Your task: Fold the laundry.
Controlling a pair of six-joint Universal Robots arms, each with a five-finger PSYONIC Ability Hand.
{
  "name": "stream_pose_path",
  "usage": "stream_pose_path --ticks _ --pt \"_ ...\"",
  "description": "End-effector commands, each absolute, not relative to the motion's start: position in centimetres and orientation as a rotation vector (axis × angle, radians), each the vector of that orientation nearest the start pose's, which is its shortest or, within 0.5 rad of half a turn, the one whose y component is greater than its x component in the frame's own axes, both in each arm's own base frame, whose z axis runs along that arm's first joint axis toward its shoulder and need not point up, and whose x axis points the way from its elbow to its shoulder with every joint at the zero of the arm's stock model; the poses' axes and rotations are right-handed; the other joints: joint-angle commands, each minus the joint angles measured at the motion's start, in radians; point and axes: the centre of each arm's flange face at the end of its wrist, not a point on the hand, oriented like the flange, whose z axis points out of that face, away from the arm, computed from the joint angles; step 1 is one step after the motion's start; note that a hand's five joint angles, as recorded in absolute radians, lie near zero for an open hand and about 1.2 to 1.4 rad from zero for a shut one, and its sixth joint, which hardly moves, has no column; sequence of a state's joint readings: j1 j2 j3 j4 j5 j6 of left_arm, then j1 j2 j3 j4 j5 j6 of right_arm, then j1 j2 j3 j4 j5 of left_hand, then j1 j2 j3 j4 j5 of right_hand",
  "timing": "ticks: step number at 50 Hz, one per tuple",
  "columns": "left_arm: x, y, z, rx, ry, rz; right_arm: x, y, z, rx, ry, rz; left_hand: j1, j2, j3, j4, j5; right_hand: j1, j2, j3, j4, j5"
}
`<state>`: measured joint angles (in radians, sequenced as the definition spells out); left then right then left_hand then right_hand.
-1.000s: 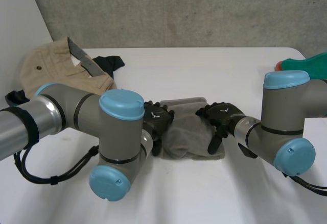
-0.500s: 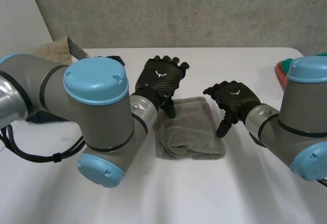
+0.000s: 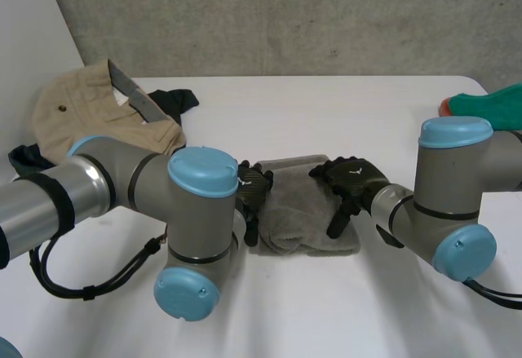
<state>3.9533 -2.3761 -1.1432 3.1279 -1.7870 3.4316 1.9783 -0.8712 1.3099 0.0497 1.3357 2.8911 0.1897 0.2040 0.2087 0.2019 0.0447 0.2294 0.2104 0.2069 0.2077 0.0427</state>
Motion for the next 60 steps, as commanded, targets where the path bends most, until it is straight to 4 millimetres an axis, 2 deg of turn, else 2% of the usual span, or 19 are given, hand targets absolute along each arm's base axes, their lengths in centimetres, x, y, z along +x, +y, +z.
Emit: stream_pose_path --ticks 1,8,14,18,19,22,27,35,42,49,53,57,58,60 --pt "-37.7 -23.3 14.3 1.173 2.379 -1.866 29.4 -29.6 14.7 -0.995 2.240 -1.517 0.039 0.024 0.019 0.026 0.009 -0.055 -0.036 -0.032 -0.033 -0.043" --pt "-37.9 -23.4 18.4 1.132 2.325 -2.017 28.9 -28.7 17.8 -0.999 2.185 -1.607 0.021 0.007 0.002 0.009 -0.009 -0.055 -0.036 -0.032 -0.033 -0.043" --pt "-37.0 -23.3 20.7 1.150 2.323 -2.087 27.9 -27.0 19.3 -0.982 2.176 -1.708 0.012 -0.002 -0.007 0.000 -0.017 -0.055 -0.036 -0.032 -0.033 -0.043" --pt "-35.9 -23.3 21.8 1.171 2.348 -2.124 27.0 -25.3 17.9 -1.038 2.191 -1.717 0.006 -0.008 -0.013 -0.006 -0.023 -0.055 -0.036 -0.032 -0.033 -0.043" --pt "-35.8 -23.1 22.0 1.192 2.372 -2.137 26.8 -24.6 16.9 -1.067 2.200 -1.707 0.006 -0.008 -0.013 -0.006 -0.023 -0.055 -0.036 -0.032 -0.033 -0.043" --pt "-35.8 -22.8 22.0 1.219 2.419 -2.150 26.5 -23.9 15.4 -1.085 2.207 -1.695 0.006 -0.008 -0.013 -0.006 -0.023 -0.055 -0.036 -0.032 -0.033 -0.043" --pt "-35.5 -23.0 21.7 1.192 2.495 -2.147 27.7 -22.4 13.1 -1.123 2.143 -1.699 0.012 -0.002 -0.007 0.000 -0.017 -0.055 -0.036 -0.032 -0.033 -0.043" --pt "-35.6 -23.1 21.5 1.189 2.505 -2.141 29.2 -23.2 10.7 -1.151 2.071 -1.759 0.015 0.001 -0.004 0.003 -0.014 -0.055 -0.036 -0.032 -0.033 -0.043" --pt "-35.6 -23.0 21.5 1.190 2.508 -2.139 30.3 -24.1 10.1 -1.200 2.021 -1.810 0.015 0.001 -0.004 0.003 -0.014 -0.055 -0.036 -0.032 -0.033 -0.043" --pt "-35.7 -22.8 21.4 1.199 2.509 -2.138 30.9 -24.9 10.0 -1.229 1.989 -1.838 0.015 0.001 -0.004 0.003 -0.014 0.049 0.068 0.072 0.071 0.061" --pt "-35.6 -22.9 21.5 1.194 2.507 -2.142 31.3 -25.5 9.4 -1.232 1.983 -1.834 0.015 0.001 -0.004 0.003 -0.014 0.175 0.194 0.198 0.197 0.187" --pt "-35.6 -22.9 21.6 1.191 2.505 -2.144 31.6 -26.2 9.5 -1.226 1.969 -1.854 0.015 0.001 -0.004 0.003 -0.014 0.536 0.555 0.558 0.557 0.548" --pt "-35.6 -22.9 21.7 1.191 2.504 -2.146 31.7 -26.4 9.8 -1.221 1.963 -1.868 0.015 0.001 -0.004 0.003 -0.014 0.726 0.745 0.748 0.747 0.738" --pt "-35.6 -22.9 21.8 1.190 2.501 -2.151 31.8 -26.7 10.3 -1.213 1.951 -1.886 0.018 0.004 -0.001 0.006 -0.012 0.830 0.849 0.852 0.852 0.842"
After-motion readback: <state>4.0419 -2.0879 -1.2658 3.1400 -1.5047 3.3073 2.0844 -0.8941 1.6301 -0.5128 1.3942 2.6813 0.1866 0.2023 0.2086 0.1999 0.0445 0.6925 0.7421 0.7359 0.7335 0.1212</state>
